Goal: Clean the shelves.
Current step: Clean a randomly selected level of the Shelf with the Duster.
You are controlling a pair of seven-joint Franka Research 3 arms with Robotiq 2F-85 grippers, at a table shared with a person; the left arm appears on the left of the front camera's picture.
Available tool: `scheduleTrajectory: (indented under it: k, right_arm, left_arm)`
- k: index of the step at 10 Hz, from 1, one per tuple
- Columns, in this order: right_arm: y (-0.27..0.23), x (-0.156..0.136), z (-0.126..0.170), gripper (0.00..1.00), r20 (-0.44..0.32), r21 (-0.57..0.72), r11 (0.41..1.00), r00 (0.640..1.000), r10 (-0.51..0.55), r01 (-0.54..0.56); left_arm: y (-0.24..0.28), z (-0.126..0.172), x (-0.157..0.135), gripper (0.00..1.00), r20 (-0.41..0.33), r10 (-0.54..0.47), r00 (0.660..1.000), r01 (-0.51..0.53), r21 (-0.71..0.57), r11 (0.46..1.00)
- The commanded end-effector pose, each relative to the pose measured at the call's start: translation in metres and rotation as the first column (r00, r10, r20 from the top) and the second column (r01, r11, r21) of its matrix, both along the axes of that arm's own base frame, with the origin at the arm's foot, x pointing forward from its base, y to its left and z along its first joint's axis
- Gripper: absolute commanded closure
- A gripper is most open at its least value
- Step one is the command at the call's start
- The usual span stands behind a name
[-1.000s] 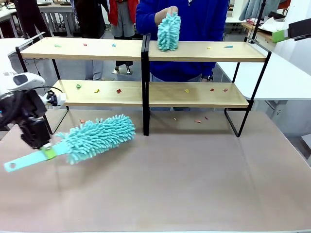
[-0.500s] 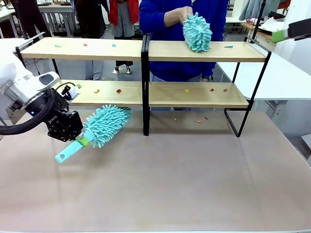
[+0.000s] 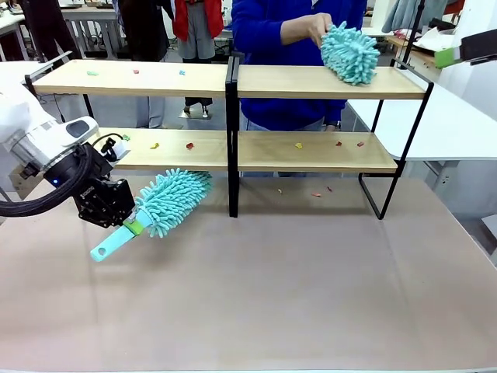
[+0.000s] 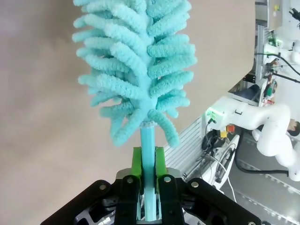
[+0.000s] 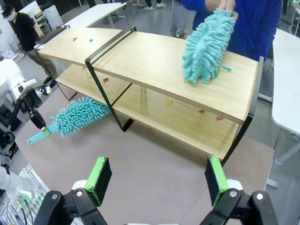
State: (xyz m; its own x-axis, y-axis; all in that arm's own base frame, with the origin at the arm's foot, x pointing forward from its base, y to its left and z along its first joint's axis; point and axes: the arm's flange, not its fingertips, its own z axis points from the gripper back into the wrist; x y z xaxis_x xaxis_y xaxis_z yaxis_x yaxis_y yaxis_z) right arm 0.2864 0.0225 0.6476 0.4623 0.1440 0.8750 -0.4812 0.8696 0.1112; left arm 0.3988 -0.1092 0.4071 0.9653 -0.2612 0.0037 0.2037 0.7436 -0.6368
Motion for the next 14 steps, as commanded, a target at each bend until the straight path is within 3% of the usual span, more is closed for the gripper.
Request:
scheduleTrajectory:
  k: [1, 4, 5, 6, 10, 11, 14]
  right_arm:
    - [-0.001, 0.0, 0.0, 0.0, 0.0, 0.005, 1.0, 1.0, 0.001, -0.001]
    - [-0.001, 0.0, 0.0, 0.0, 0.0, 0.005, 1.0, 1.0, 0.001, -0.001]
    - [-0.001, 0.0, 0.0, 0.0, 0.0, 0.005, 1.0, 1.0, 0.001, -0.001]
    - [-0.001, 0.0, 0.0, 0.0, 0.0, 0.005, 1.0, 1.0, 0.001, -0.001]
    - [-0.001, 0.0, 0.0, 0.0, 0.0, 0.005, 1.0, 1.0, 0.001, -0.001]
    - [-0.001, 0.0, 0.0, 0.0, 0.0, 0.005, 1.0, 1.0, 0.001, -0.001]
    - [-0.001, 0.0, 0.0, 0.0, 0.0, 0.005, 1.0, 1.0, 0.001, -0.001]
  left_arm:
    - [-0.02, -0.011, -0.002, 0.88, 0.025, -0.016, 1.0, 0.014, 0.071, 0.997]
    - [-0.041, -0.016, 0.009, 0.88, 0.108, 0.117, 0.987, -0.125, 0.074, 0.989]
    - [-0.047, -0.016, 0.015, 1.0, 0.13, 0.185, 0.974, -0.195, 0.068, 0.978]
    - [-0.053, -0.017, 0.024, 1.0, 0.197, 0.248, 0.948, -0.269, 0.091, 0.959]
    - [-0.073, -0.029, 0.046, 1.0, 0.162, 0.188, 0.969, -0.212, 0.146, 0.966]
    - [-0.077, -0.032, 0.051, 1.0, 0.18, 0.205, 0.962, -0.234, 0.158, 0.959]
    - [-0.085, -0.045, 0.051, 1.0, 0.131, 0.252, 0.959, -0.279, 0.261, 0.924]
